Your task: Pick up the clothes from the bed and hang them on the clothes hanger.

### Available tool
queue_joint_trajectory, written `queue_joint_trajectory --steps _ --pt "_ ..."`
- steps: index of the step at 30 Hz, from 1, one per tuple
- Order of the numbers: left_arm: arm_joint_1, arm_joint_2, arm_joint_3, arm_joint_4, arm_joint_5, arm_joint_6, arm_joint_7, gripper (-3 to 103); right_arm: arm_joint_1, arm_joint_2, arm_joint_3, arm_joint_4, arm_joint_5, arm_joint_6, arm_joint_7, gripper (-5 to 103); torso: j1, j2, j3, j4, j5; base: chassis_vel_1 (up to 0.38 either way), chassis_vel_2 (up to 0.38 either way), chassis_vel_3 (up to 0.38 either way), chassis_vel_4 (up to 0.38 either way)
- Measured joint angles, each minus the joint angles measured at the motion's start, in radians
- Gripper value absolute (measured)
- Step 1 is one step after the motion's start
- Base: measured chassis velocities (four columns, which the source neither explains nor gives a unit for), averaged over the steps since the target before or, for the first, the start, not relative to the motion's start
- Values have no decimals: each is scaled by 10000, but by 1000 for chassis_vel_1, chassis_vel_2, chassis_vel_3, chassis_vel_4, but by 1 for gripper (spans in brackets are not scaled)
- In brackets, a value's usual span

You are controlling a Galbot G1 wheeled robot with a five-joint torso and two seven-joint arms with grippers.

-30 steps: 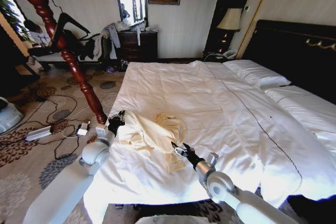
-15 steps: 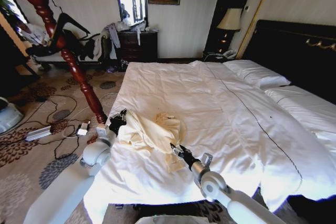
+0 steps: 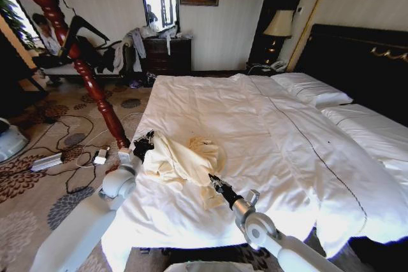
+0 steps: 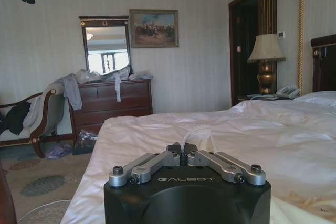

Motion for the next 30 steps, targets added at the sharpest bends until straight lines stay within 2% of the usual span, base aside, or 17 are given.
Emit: queue_joint_trajectory --steps 1,3,7,10,11,13,14,16,17,18,19,22,23,26,27,30 --pt "0 0 0 0 0 0 0 1 0 0 0 0 0 0 0 8 0 0 0 0 0 0 0 0 0" --pt "-95 -3 60 36 -28 12 -22 1 -87 -46 77 -1 -64 50 -86 1 0 0 0 1 1 0 0 0 0" --pt "-208 -9 137 80 -50 19 -39 1 -187 -79 264 48 -19 241 -317 0 0 0 0 1 1 0 0 0 0" --pt "-293 4 189 86 -74 22 -46 1 -197 -98 880 423 222 695 -1069 0 0 0 0 0 1 0 0 0 0" --pt "-293 4 189 86 -74 22 -46 1 -197 -98 880 423 222 695 -1069 0 0 0 0 0 1 0 0 0 0" --pt "-316 39 202 37 -92 22 -42 1 29 -226 1697 1028 859 1022 -1709 0 -1 0 0 1 2 0 0 0 0" --pt "-316 39 202 37 -92 22 -42 1 29 -226 1697 1028 859 1022 -1709 0 -1 0 0 1 2 0 0 0 0" --pt "-342 62 206 -18 -108 6 -25 1 403 -495 2300 1652 1548 1182 -1871 0 0 -1 0 2 1 0 0 0 0" --pt "-394 69 213 -99 -157 -53 19 1 787 -893 2817 2269 2276 1263 -1852 0 0 -1 1 5 2 0 0 0 0" --pt "-394 69 213 -99 -157 -53 19 1 787 -893 2817 2269 2276 1263 -1852 0 0 -1 1 5 2 0 0 0 0" --pt "-434 73 222 -151 -198 -120 76 1 973 -1136 3062 2574 2691 1281 -1772 0 0 -1 1 5 -1 0 0 0 0" --pt "-675 181 288 -386 -297 -576 427 1 1973 -2233 4223 3796 4536 1275 -1341 0 0 0 0 -2 0 0 0 0 0" --pt "-675 181 288 -386 -297 -576 427 1 1973 -2233 4223 3796 4536 1275 -1341 0 0 0 0 -2 0 0 0 0 0" --pt "-864 468 311 -655 -498 -922 765 1 3423 -3025 4843 4226 5799 1212 -1130 0 0 1 0 0 0 0 0 0 0" --pt "-864 468 311 -655 -498 -922 765 1 3423 -3025 4843 4226 5799 1212 -1130 0 0 1 0 0 0 0 0 0 0" --pt "-1004 764 261 -837 -652 -1160 1085 1 5458 -3447 4878 3976 6613 1140 -972 0 1 1 0 3 -1 0 0 0 0"
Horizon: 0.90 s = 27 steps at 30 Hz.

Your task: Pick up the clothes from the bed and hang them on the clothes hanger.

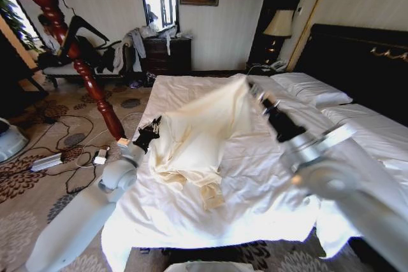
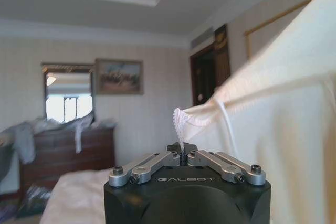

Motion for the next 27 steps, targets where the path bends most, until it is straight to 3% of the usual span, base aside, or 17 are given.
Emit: queue_joint_trajectory --steps 7,12,18,20,21,24,26,27 --pt "-1032 213 207 -71 -582 -172 415 1 3773 164 -759 -1126 1010 -390 234 0 0 -1 1 -1 4 0 0 0 0" --pt "-1892 22 573 11 -931 -44 458 1 5371 409 -1036 -1432 1477 -652 233 0 0 -1 0 -3 1 0 0 0 0" --pt "-2016 -179 711 209 -969 -24 563 1 5866 711 -1680 -1549 1404 -892 192 0 -1 0 -1 -6 1 0 0 0 0" --pt "-1709 -316 730 317 -830 0 590 1 5609 1253 -2751 -1725 467 -1048 405 0 -1 0 -1 -3 -2 0 0 0 0" --pt "-1709 -316 730 317 -830 0 590 1 5609 1253 -2751 -1725 467 -1048 405 0 -1 0 -1 -3 -2 0 0 0 0" --pt "-1224 -423 717 405 -463 93 452 1 5127 2403 -4220 -2363 -890 -1192 1051 0 0 -1 0 -1 1 0 0 0 0" --pt "-669 -380 682 495 109 460 127 1 4731 3402 -5363 -3270 -2113 -1250 1489 0 1 -1 2 5 -2 0 0 0 0" --pt "-669 -380 682 495 109 460 127 1 4731 3402 -5363 -3270 -2113 -1250 1489 0 1 -1 2 5 -2 0 0 0 0"
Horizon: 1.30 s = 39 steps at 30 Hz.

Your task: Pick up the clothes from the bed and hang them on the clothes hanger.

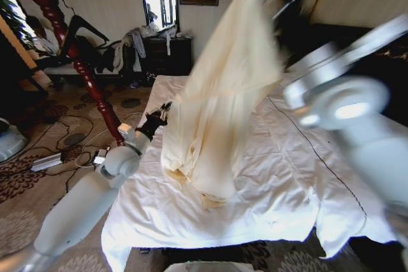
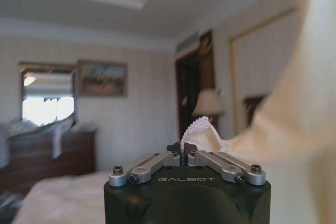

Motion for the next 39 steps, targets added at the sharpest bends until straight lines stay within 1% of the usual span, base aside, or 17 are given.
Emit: queue_joint_trajectory --steps 4,7,10,16,18,22,25,26,27,29,31,33,34,35,37,38,39 --pt "1407 191 -306 23 1000 556 -405 1 -386 988 -967 -1475 -1352 -295 459 0 -1 0 -1 -6 0 0 0 0 0" --pt "1977 162 -516 22 1331 686 -634 1 -424 1296 -1266 -1985 -1768 -449 698 0 -2 0 -1 -7 2 0 0 0 0" --pt "2958 -193 -930 22 1766 1089 -1436 1 -423 1920 -1844 -2922 -2470 -936 1221 0 -2 1 -2 -7 -1 0 0 0 0" --pt "3776 -807 -1493 5 2155 1455 -1978 1 -478 3220 -2350 -4053 -3145 -1118 1425 0 -2 0 -2 -6 1 0 0 0 0" --pt "4172 -1075 -1842 -97 2216 1484 -2018 1 -510 3822 -2580 -4599 -3491 -972 1086 0 -2 0 -2 2 -1 0 0 0 0" --pt "4554 -1331 -2248 -295 2208 1475 -2004 1 -577 4125 -2783 -4766 -3469 -714 243 4 -3 1 -3 -11 1 0 0 0 0" --pt "4955 -1609 -2636 -375 2225 1435 -1989 1 -675 4110 -3045 -4687 -3479 242 -1732 20 -2 0 -3 -5 2 0 0 0 0" --pt "5071 -1655 -2691 -387 2254 1419 -1987 1 -681 4044 -3130 -4677 -3602 444 -2266 20 -2 1 -3 -5 2 0 0 0 0" --pt "5071 -1655 -2691 -387 2254 1419 -1987 1 -681 4044 -3130 -4677 -3602 444 -2266 20 -2 1 -3 -5 2 0 0 0 0" --pt "5420 -1734 -2770 -429 2448 1343 -1947 1 -615 3752 -3409 -4773 -4508 416 -3021 37 -5 1 -3 -7 5 0 0 0 0" --pt "5512 -1752 -2775 -442 2535 1320 -1927 1 -561 3627 -3467 -4804 -4823 -11 -2829 37 -5 1 -3 -5 5 0 0 0 0" --pt "5691 -1812 -2778 -494 2760 1271 -1864 1 -456 3409 -3492 -4787 -5031 -1899 -1275 48 -3 1 -3 -9 2 0 0 0 0" --pt "5757 -1852 -2783 -543 2848 1254 -1838 1 -441 3429 -3463 -4709 -4570 -2725 -201 54 -3 1 -2 -14 4 0 0 0 0" --pt "5757 -1852 -2783 -543 2848 1254 -1838 1 -441 3429 -3463 -4709 -4570 -2725 -201 54 -3 1 -2 -14 4 0 0 0 0" --pt "5870 -1909 -2804 -631 2940 1227 -1815 1 -441 3522 -3293 -4566 -3669 -3427 736 59 -3 1 -3 -7 5 0 0 0 0" --pt "5954 -1927 -2834 -675 3005 1205 -1804 1 -441 3558 -3233 -4477 -3376 -3658 934 70 -4 1 -3 -4 3 0 0 0 0" --pt "6016 -1928 -2865 -697 3053 1183 -1792 1 -441 3584 -3226 -4401 -3207 -3751 1069 70 -4 1 -3 -4 4 0 0 0 0"
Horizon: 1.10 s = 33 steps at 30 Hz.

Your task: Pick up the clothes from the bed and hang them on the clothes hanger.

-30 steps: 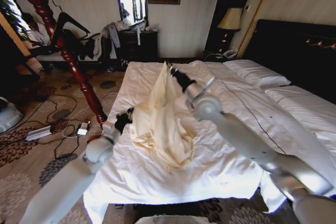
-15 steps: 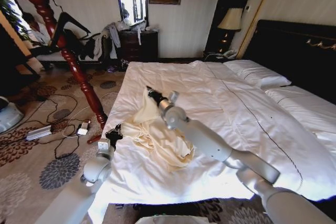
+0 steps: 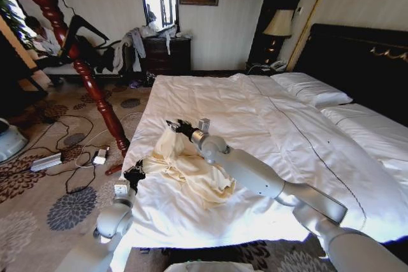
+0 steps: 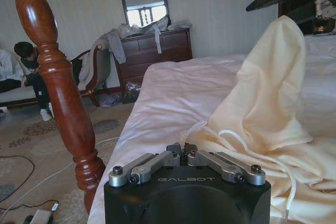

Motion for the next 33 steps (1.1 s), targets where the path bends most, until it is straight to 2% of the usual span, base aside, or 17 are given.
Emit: queue_joint_trajectory --steps 1,2,5,6,7,8,10,11,12,13,18,21,25,26,28,31,33 --pt "0 0 0 0 0 0 0 1 0 0 0 0 0 0 0 70 0 0 0 0 0 0 0 0 0" --pt "32 0 -22 -7 31 -19 12 1 1 20 6 43 95 -39 88 76 0 0 0 0 0 0 0 0 0" --pt "177 11 -163 -17 163 -129 78 1 -4 124 220 448 971 -621 1016 91 0 -1 1 0 0 0 0 0 0" --pt "177 11 -163 -17 163 -129 78 1 -4 124 220 448 971 -621 1016 91 0 -1 1 0 0 0 0 0 0" --pt "195 17 -176 -17 171 -142 81 1 -9 101 283 588 1232 -942 1286 91 2 -1 1 1 0 0 0 0 0" --pt "215 27 -187 -17 184 -160 87 1 -13 74 488 1027 2288 -1952 2404 96 2 -1 1 -4 -1 0 0 0 0" --pt "212 32 -186 -26 194 -183 98 1 -17 271 970 1702 4817 -3920 5004 100 1 0 0 -7 0 0 0 0 0" --pt "212 32 -186 -26 194 -183 98 1 -17 271 970 1702 4817 -3920 5004 100 1 0 0 -7 0 0 0 0 0" --pt "200 32 -179 -29 194 -187 99 1 -33 356 1160 1890 5730 -4392 5833 100 1 1 0 -3 1 0 0 0 0" --pt "181 38 -165 -29 195 -194 98 1 -67 402 1244 1992 6146 -4602 6340 100 0 1 -1 1 -2 0 0 0 0" --pt "140 108 -107 -28 192 -240 106 1 -246 371 1195 1900 5756 -4772 6781 100 1 -1 1 -5 1 0 0 0 0" --pt "103 130 -96 -8 187 -267 113 1 -292 307 1240 1913 5888 -4768 7004 100 2 0 2 -3 0 0 0 0 0" --pt "15 138 -61 36 174 -299 118 1 -442 4 1390 2579 7573 -4719 8308 100 2 0 1 -4 1 0 0 0 0" --pt "15 138 -61 36 174 -299 118 1 -442 4 1390 2579 7573 -4719 8308 100 2 0 1 -4 1 0 0 0 0" --pt "-16 137 -78 36 163 -306 125 1 -708 -199 1386 2970 7826 -4701 8893 100 2 0 1 -2 1 0 0 0 0" --pt "-89 160 -271 103 134 -339 132 1 -1548 -775 1163 3559 7496 -4667 10148 100 1 0 1 -3 2 0 0 0 0" --pt "-116 170 -342 148 131 -341 133 1 -1791 -967 1154 3714 7438 -4663 10373 100 2 -1 2 -3 4 0 0 0 0"
